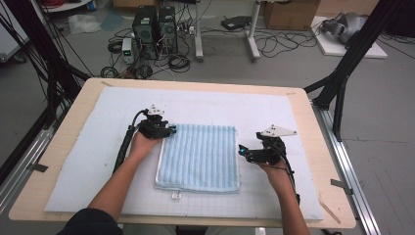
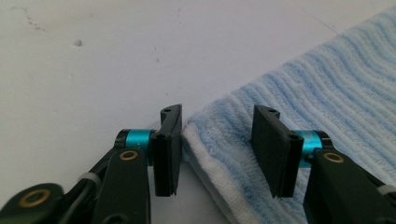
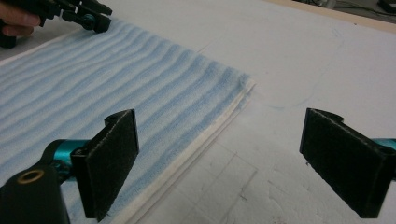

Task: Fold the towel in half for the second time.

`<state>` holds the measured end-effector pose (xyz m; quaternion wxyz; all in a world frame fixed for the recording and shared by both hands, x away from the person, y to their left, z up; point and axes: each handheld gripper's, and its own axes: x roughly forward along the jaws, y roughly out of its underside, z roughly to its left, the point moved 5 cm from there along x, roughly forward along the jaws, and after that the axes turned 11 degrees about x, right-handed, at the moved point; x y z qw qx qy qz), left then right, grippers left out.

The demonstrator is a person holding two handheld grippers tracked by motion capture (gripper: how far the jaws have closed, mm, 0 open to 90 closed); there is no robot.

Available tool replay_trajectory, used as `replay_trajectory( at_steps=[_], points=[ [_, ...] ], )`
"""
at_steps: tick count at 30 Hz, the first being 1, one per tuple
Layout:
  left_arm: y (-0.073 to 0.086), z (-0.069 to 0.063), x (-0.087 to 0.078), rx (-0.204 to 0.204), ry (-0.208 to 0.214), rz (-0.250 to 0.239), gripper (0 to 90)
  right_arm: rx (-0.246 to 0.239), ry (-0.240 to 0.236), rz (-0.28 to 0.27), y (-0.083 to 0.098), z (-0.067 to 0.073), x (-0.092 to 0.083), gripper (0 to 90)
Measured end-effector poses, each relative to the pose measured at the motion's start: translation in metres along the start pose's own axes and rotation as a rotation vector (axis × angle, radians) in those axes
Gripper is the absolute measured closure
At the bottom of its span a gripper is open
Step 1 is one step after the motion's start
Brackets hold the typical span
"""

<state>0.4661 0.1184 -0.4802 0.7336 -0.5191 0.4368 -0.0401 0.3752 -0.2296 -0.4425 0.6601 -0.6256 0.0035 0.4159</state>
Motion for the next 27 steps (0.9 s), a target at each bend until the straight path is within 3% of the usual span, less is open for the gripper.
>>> replay_trajectory(
  at_steps=[4, 6, 17, 19, 21, 27],
  points=[
    [0.000, -0.002, 0.000, 0.016, 0.009, -0.007, 78.6, -0.010, 0.004, 0.011, 0.001, 0.001, 0.002, 10.9],
    [0.000, -0.001, 0.000, 0.003, 0.008, -0.018, 82.9, -0.012, 0.004, 0.021, 0.002, 0.002, 0.005, 10.9],
    [0.002, 0.003, -0.001, -0.036, 0.037, -0.026, 84.4, 0.003, 0.017, 0.074, 0.001, -0.001, 0.031, 11.1],
    [0.002, 0.002, -0.001, -0.035, 0.036, -0.027, 84.4, 0.012, 0.017, 0.069, -0.003, -0.003, 0.036, 16.7],
    [0.002, 0.002, -0.001, -0.036, 0.037, -0.028, 84.5, 0.026, -0.015, 0.061, -0.009, -0.004, 0.041, 26.2],
    [0.002, 0.003, -0.002, -0.047, 0.042, -0.033, 84.6, 0.058, 0.008, 0.065, -0.026, -0.013, 0.061, 43.6]
  ],
)
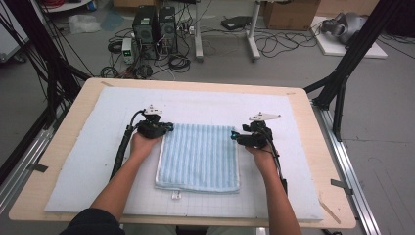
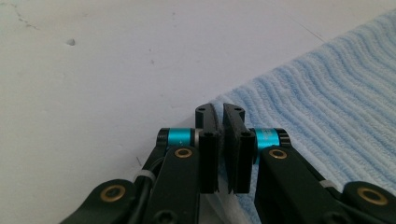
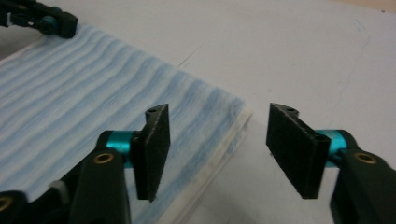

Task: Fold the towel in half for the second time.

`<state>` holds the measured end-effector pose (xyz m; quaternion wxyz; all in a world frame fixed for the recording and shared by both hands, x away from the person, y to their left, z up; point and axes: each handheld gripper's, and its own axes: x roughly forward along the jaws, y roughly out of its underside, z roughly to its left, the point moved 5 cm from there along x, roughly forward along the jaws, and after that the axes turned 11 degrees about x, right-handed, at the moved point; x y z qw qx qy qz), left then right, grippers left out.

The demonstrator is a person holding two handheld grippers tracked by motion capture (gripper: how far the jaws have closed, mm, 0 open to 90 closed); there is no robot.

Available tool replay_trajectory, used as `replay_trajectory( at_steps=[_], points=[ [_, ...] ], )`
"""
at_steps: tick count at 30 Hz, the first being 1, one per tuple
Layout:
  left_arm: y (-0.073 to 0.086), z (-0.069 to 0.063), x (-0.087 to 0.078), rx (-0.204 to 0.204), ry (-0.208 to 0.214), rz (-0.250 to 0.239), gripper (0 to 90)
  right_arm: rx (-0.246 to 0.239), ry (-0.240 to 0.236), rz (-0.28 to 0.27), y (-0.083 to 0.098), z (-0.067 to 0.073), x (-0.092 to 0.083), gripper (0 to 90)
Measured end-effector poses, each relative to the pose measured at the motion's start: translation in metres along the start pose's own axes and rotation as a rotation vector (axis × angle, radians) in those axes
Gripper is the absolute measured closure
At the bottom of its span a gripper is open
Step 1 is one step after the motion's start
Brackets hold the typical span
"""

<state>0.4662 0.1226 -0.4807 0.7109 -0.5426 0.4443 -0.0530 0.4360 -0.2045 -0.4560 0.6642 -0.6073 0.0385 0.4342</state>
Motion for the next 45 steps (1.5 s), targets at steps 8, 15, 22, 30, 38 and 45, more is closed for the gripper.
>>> replay_trajectory(
  at_steps=[8, 15, 22, 30, 38, 45],
  points=[
    [0.000, 0.001, -0.001, -0.028, 0.021, -0.016, 85.3, -0.012, 0.065, 0.110, 0.000, -0.004, 0.038, 61.4],
    [0.000, 0.007, -0.004, -0.075, 0.021, -0.048, 85.7, -0.066, 0.076, 0.103, -0.005, -0.001, 0.042, 85.4],
    [-0.019, 0.013, -0.018, -0.034, -0.041, -0.218, 85.8, -0.055, 0.096, -0.020, -0.027, -0.002, 0.037, 85.8],
    [-0.020, 0.006, -0.041, -0.006, 0.008, -0.274, 85.6, -0.043, 0.005, -0.087, -0.029, 0.010, 0.022, 85.8],
    [-0.014, -0.014, -0.066, 0.030, 0.049, -0.319, 85.6, -0.057, -0.061, -0.123, -0.019, 0.019, -0.007, 85.8],
    [-0.001, -0.031, -0.081, 0.055, 0.071, -0.326, 85.6, -0.089, -0.083, -0.129, -0.008, 0.029, -0.025, 85.7]
  ],
)
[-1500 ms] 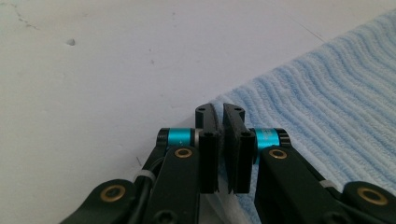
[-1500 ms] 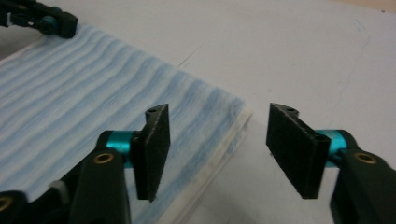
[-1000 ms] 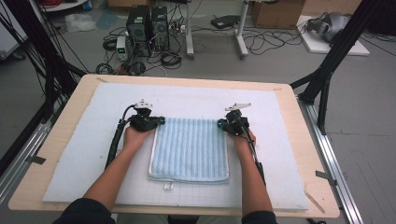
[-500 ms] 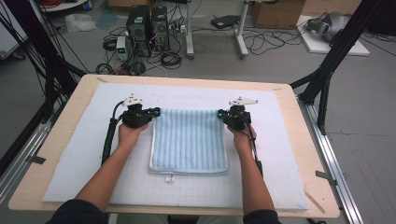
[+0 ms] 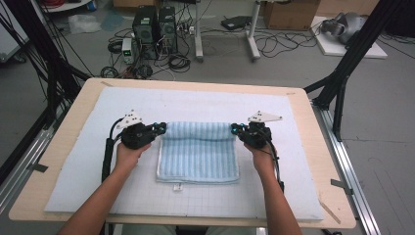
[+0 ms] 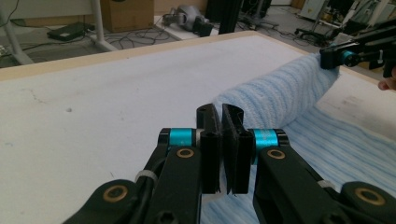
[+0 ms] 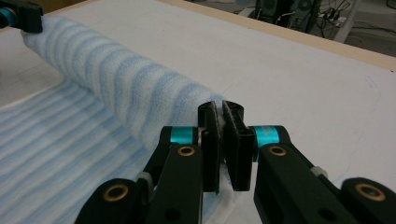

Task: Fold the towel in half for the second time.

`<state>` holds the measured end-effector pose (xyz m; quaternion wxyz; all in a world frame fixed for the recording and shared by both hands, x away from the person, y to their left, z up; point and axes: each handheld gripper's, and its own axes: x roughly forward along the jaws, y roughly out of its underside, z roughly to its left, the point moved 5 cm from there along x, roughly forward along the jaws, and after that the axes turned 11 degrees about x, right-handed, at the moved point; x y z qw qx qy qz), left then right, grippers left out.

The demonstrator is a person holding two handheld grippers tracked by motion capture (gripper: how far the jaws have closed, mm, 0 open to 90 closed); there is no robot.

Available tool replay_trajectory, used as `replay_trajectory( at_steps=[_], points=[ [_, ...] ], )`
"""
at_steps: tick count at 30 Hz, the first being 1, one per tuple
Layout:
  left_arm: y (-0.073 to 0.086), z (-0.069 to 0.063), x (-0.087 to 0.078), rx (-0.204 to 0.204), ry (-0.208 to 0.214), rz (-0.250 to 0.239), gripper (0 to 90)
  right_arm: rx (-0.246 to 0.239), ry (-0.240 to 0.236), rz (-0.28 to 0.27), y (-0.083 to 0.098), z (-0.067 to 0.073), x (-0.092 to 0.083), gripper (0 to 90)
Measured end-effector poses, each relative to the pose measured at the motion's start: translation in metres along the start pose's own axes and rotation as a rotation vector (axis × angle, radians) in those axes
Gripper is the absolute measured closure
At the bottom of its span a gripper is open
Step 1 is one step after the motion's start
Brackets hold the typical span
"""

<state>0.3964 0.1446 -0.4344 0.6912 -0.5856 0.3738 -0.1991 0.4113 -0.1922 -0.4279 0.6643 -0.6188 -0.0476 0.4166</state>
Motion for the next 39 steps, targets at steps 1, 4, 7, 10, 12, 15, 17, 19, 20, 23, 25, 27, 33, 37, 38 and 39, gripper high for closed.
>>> replay_trajectory(
  at_steps=[1, 4, 7, 10, 12, 15, 17, 19, 20, 23, 25, 27, 33, 37, 38, 39],
  points=[
    [0.002, -0.002, -0.003, -0.002, 0.001, -0.003, 85.6, -0.001, -0.005, -0.005, 0.000, 0.003, -0.003, 85.7],
    [0.006, -0.010, -0.010, -0.011, 0.011, 0.002, 85.5, -0.020, -0.018, -0.012, 0.004, 0.011, -0.012, 85.7],
    [0.010, -0.019, -0.017, 0.004, 0.019, 0.000, 85.5, -0.023, -0.028, -0.022, 0.008, 0.017, -0.020, 85.7],
    [0.013, -0.025, -0.023, 0.014, 0.029, -0.003, 85.4, -0.029, -0.038, -0.020, 0.014, 0.022, -0.027, 85.6],
    [0.016, -0.030, -0.027, 0.012, 0.041, -0.007, 85.3, -0.041, -0.047, -0.018, 0.019, 0.027, -0.032, 85.6],
    [0.018, -0.036, -0.033, 0.018, 0.063, -0.014, 85.2, -0.048, -0.055, -0.017, 0.028, 0.032, -0.040, 85.6],
    [0.019, -0.041, -0.037, 0.027, 0.070, -0.014, 85.2, -0.046, -0.063, -0.014, 0.036, 0.035, -0.043, 85.6],
    [0.020, -0.044, -0.040, 0.040, 0.079, -0.008, 85.2, -0.046, -0.071, -0.005, 0.045, 0.038, -0.047, 85.6],
    [0.021, -0.046, -0.041, 0.036, 0.082, -0.009, 85.3, -0.050, -0.073, -0.002, 0.048, 0.039, -0.048, 85.5],
    [0.024, -0.051, -0.044, 0.035, 0.099, 0.000, 85.2, -0.048, -0.080, -0.004, 0.054, 0.040, -0.052, 85.5],
    [0.027, -0.055, -0.045, 0.039, 0.115, 0.015, 85.1, -0.043, -0.087, -0.005, 0.058, 0.040, -0.054, 85.4],
    [0.031, -0.058, -0.048, 0.042, 0.129, 0.032, 85.0, -0.043, -0.087, 0.007, 0.061, 0.041, -0.056, 85.4],
    [0.037, -0.066, -0.052, 0.027, 0.152, 0.059, 84.8, -0.057, -0.094, 0.044, 0.072, 0.045, -0.059, 85.1],
    [0.026, -0.063, -0.052, -0.031, 0.124, 0.014, 65.8, -0.049, -0.100, 0.053, 0.074, 0.048, -0.058, 75.4],
    [0.022, -0.061, -0.052, -0.040, 0.111, -0.002, 62.3, -0.046, -0.101, 0.044, 0.072, 0.048, -0.058, 71.6],
    [0.018, -0.060, -0.052, -0.046, 0.102, -0.014, 59.7, -0.036, -0.101, 0.032, 0.070, 0.049, -0.059, 68.4]
  ],
)
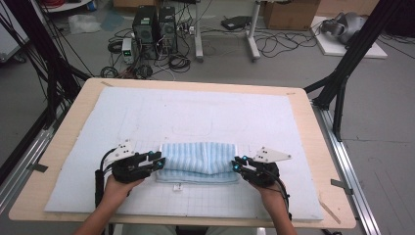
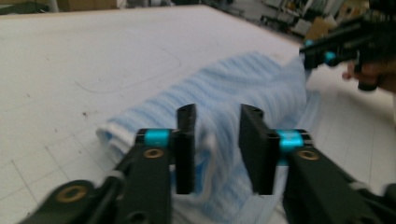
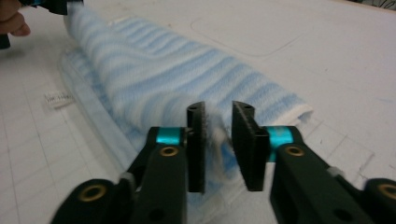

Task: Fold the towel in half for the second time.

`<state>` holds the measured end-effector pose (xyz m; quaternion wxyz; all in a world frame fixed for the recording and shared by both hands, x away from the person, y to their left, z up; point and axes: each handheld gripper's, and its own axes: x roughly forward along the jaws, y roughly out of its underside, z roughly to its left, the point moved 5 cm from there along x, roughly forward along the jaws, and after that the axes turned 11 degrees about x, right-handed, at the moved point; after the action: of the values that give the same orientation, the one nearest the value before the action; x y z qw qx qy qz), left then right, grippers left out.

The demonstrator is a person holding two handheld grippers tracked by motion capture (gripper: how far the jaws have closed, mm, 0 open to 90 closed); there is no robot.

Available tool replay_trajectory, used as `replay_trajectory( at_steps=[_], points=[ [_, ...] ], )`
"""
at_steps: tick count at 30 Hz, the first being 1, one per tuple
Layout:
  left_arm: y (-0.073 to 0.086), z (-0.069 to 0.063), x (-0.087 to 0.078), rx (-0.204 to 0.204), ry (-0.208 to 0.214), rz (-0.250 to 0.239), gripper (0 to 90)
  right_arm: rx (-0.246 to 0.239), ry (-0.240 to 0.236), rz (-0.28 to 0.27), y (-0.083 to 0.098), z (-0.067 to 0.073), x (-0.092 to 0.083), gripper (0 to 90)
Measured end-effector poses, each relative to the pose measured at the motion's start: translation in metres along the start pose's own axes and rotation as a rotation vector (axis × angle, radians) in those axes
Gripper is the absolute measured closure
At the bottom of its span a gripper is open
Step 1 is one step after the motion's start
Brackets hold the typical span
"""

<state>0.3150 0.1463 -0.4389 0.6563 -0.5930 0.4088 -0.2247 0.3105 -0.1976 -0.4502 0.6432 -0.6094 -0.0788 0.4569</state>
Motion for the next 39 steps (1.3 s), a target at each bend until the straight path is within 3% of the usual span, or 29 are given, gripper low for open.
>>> replay_trajectory(
  at_steps=[3, 7, 10, 13, 17, 20, 24, 28, 34, 36, 39],
  points=[
    [-0.008, 0.004, 0.001, 0.007, -0.033, -0.005, 53.5, 0.001, 0.010, -0.041, -0.009, 0.003, -0.002, 64.4],
    [-0.004, 0.006, 0.016, -0.024, -0.019, 0.051, 53.7, -0.014, 0.058, -0.032, -0.016, 0.002, 0.006, 63.0],
    [0.005, 0.002, 0.027, -0.017, -0.005, 0.136, 57.4, -0.009, 0.100, 0.036, -0.016, -0.004, 0.022, 63.3],
    [0.016, -0.002, 0.032, 0.000, 0.004, 0.214, 63.6, -0.007, 0.094, 0.110, -0.011, -0.005, 0.033, 64.9],
    [0.025, -0.004, 0.030, 0.003, 0.022, 0.290, 73.7, -0.033, 0.049, 0.176, 0.002, -0.002, 0.036, 65.6],
    [0.028, -0.008, 0.027, 0.032, 0.029, 0.328, 77.9, -0.047, 0.018, 0.209, 0.012, 0.001, 0.031, 65.2],
    [0.033, -0.013, 0.023, 0.054, 0.039, 0.343, 81.1, -0.107, 0.028, 0.221, 0.020, 0.004, 0.022, 65.1],
    [0.034, -0.017, 0.020, 0.071, 0.042, 0.353, 84.2, -0.093, 0.022, 0.210, 0.027, 0.006, 0.016, 65.3],
    [0.033, -0.015, 0.017, 0.036, 0.043, 0.339, 82.7, -0.107, 0.019, 0.214, 0.028, 0.007, 0.013, 64.6],
    [0.027, -0.009, 0.017, 0.030, 0.014, 0.306, 74.8, -0.091, 0.003, 0.195, 0.024, 0.007, 0.011, 60.6],
    [0.015, 0.007, 0.019, -0.009, -0.045, 0.242, 74.5, -0.031, -0.013, 0.110, 0.012, 0.006, 0.010, 61.5]
  ],
)
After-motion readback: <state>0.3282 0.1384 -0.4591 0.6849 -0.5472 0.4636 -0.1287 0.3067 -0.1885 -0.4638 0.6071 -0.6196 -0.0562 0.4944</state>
